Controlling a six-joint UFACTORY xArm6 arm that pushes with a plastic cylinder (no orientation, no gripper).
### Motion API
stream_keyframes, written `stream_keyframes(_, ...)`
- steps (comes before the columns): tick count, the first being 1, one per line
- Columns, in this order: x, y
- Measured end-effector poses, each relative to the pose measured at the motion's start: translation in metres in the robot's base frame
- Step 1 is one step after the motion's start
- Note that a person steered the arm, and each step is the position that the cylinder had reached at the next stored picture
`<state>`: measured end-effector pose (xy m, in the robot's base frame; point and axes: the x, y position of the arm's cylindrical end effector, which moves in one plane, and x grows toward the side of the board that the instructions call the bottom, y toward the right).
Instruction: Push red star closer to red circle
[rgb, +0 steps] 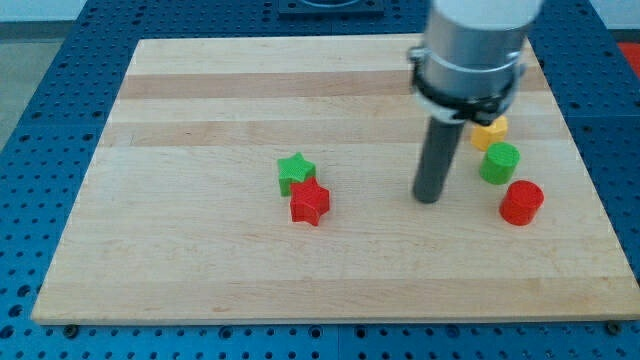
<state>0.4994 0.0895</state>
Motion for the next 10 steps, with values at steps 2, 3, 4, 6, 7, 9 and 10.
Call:
stream_keyframes(2,0.078,0.122)
stream_keyframes(3,0.015,0.199)
stream_keyframes(4,-0.007,0.200)
stream_keyframes(6,0.043,0.187)
stream_keyframes(7,0.028,0.169)
stream_keyframes(9,0.028,0.130)
stream_keyframes(10,0.026,0.113)
